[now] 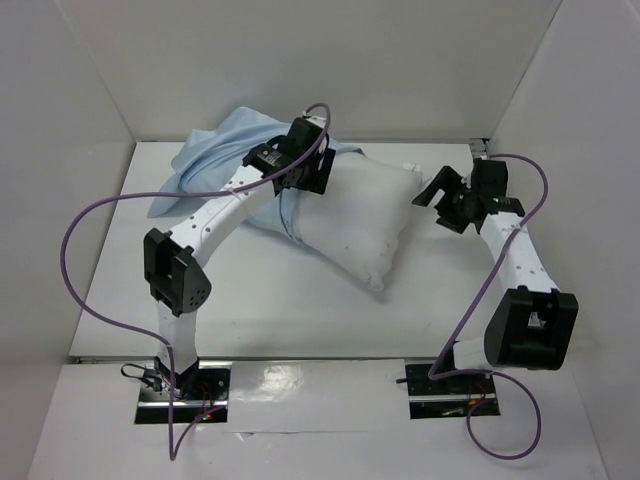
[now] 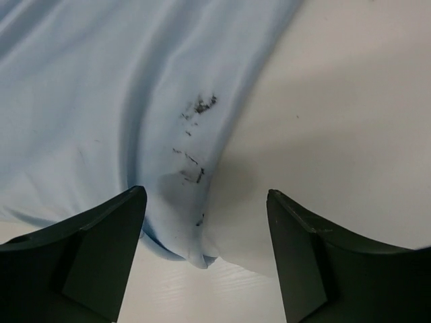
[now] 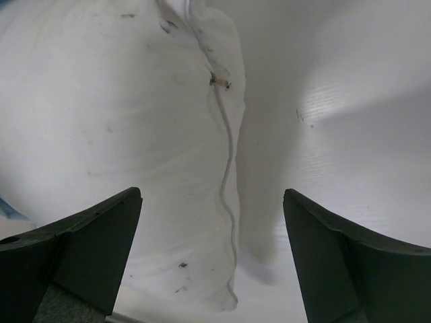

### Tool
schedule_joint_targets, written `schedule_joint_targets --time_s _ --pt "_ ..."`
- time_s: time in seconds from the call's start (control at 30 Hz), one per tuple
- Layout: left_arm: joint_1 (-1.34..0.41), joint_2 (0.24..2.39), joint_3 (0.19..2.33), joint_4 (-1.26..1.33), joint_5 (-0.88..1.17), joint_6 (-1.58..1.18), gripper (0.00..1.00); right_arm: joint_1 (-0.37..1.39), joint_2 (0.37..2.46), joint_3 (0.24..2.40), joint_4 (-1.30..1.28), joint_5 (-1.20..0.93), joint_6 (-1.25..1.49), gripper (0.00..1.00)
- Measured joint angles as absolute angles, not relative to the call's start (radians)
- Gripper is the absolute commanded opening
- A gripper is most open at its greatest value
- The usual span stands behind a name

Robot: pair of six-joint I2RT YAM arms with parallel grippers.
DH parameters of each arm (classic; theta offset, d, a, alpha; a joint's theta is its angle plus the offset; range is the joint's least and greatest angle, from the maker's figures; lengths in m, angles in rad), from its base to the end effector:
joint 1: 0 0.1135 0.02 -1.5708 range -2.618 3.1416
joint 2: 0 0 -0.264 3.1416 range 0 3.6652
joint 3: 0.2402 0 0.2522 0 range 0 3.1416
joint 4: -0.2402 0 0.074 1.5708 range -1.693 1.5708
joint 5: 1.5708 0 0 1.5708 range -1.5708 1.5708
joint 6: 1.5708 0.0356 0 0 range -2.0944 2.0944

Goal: Put the pillow into the pillowcase

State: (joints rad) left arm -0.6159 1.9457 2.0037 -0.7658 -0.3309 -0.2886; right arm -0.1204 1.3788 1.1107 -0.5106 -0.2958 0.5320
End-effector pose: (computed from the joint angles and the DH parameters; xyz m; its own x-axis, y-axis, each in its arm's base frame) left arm 0.3655 -0.2445 0.3633 -0.6069 0.0998 -0.7885 0.1796 0.9836 -0.0137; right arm 0.2977 -0.0256 0.2897 -0.6471 0.5671 -0.5096 0.2752 0.7971 0.5375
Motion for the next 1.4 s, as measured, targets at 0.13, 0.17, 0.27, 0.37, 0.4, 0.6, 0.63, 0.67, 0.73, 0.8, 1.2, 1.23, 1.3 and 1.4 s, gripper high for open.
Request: schedule_joint_targets --time_s 0.13,0.17,0.27,0.37,0.4,0.6,0.63,0.67,0.73,0.8,1.2,1.23,1.3,1.4 --pt "-0.624 1.948 2.011 -0.762 -0.422 -0.287 0.8 -0.12 1.379 1.078 -0.505 -0.356 0.514 0.95" --pt "-0.624 1.953 2.011 -0.762 -0.441 -0.287 0.79 -0.12 1.379 1.07 -0.502 -0.369 0.511 0.95" --pt "-0.624 1.977 2.011 -0.762 -0.494 -0.287 0.77 -0.12 1.385 1.035 -0.486 -0.418 0.503 0.97" --pt "-0.624 2.012 2.011 -0.763 -0.534 -0.291 0.63 -0.12 1.39 0.985 -0.458 -0.466 0.503 0.97" --pt "-0.624 2.026 2.011 -0.767 -0.548 -0.293 0.57 -0.12 1.396 0.973 -0.451 -0.481 0.504 0.97" --pt "-0.631 2.052 2.021 -0.799 -0.605 -0.297 0.23 -0.116 1.417 0.949 -0.404 -0.558 0.504 0.97" --pt "-0.635 2.052 2.031 -0.804 -0.61 -0.297 0.21 -0.113 1.417 0.949 -0.397 -0.569 0.503 0.97" --pt "-0.641 2.052 2.043 -0.808 -0.613 -0.294 0.19 -0.109 1.418 0.948 -0.384 -0.582 0.505 0.97" --pt "-0.662 2.051 2.067 -0.813 -0.612 -0.291 0.1 -0.093 1.424 0.946 -0.342 -0.607 0.52 0.94" --pt "-0.696 2.051 2.099 -0.822 -0.594 -0.29 0.03 -0.066 1.439 0.94 -0.276 -0.626 0.545 0.83" --pt "-0.729 2.085 2.427 -0.874 -0.025 -0.373 0.0 0.06 1.655 1.087 0.04 -0.669 0.797 0.0" --pt "-0.723 2.085 2.432 -0.841 0.038 -0.393 0.0 0.061 1.645 1.108 0.062 -0.668 0.82 0.0" --pt "-0.714 2.083 2.433 -0.785 0.134 -0.425 0.0 0.066 1.604 1.133 0.099 -0.651 0.851 0.0" --pt "-0.696 2.082 2.429 -0.725 0.258 -0.471 0.0 0.086 1.499 1.132 0.109 -0.571 0.854 0.0"
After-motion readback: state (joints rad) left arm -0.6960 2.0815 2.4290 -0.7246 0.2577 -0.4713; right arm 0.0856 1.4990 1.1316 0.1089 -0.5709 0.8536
